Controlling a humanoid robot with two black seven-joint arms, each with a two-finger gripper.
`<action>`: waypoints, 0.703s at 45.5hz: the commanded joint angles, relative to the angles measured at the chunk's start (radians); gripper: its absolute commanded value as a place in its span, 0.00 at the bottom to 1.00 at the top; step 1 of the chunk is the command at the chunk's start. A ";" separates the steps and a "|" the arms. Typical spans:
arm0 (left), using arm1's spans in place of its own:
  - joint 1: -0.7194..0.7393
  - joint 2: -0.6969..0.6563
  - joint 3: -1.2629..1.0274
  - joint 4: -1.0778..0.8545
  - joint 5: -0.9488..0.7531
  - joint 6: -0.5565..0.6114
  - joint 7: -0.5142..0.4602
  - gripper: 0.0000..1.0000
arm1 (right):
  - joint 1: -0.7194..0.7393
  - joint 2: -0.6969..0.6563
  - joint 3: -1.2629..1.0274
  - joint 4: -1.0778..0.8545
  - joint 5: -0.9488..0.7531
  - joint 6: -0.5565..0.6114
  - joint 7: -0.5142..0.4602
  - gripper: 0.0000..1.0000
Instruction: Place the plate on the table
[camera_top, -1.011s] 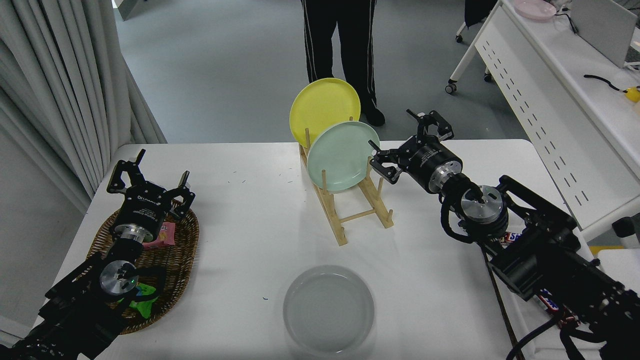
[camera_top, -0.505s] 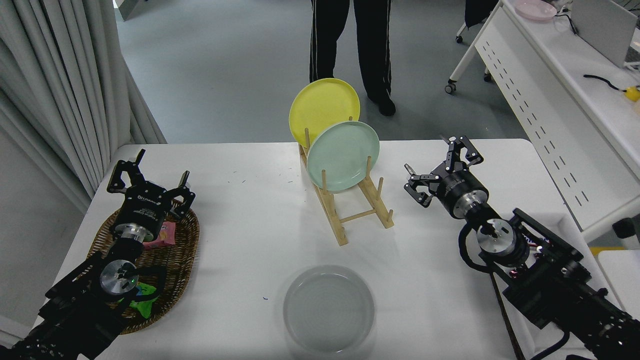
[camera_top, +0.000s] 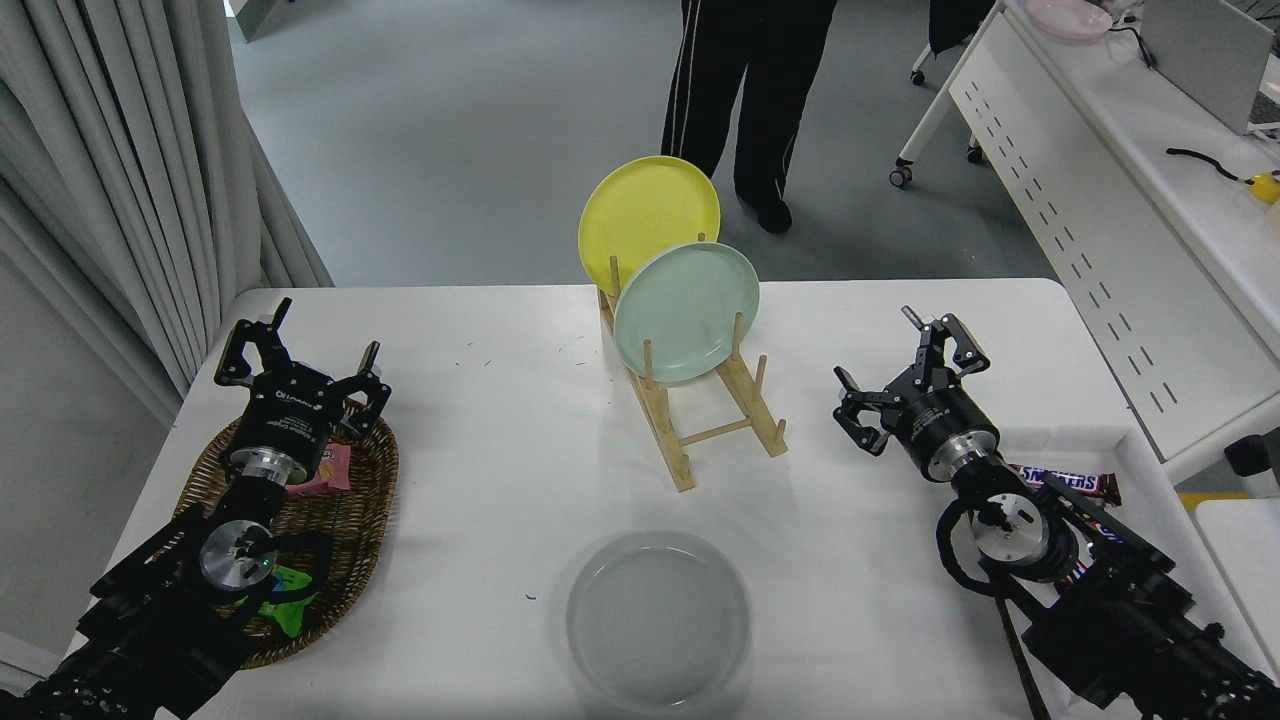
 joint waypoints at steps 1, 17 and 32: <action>0.000 0.000 0.000 0.000 0.000 0.001 0.000 1.00 | -0.013 0.002 -0.003 -0.002 -0.002 0.009 0.003 1.00; 0.000 0.000 -0.001 -0.001 0.000 0.001 0.000 1.00 | -0.031 0.028 0.028 -0.052 0.001 0.013 0.012 1.00; 0.000 0.000 0.000 0.000 0.000 0.000 0.000 1.00 | -0.031 -0.019 0.010 -0.055 -0.018 0.067 0.004 1.00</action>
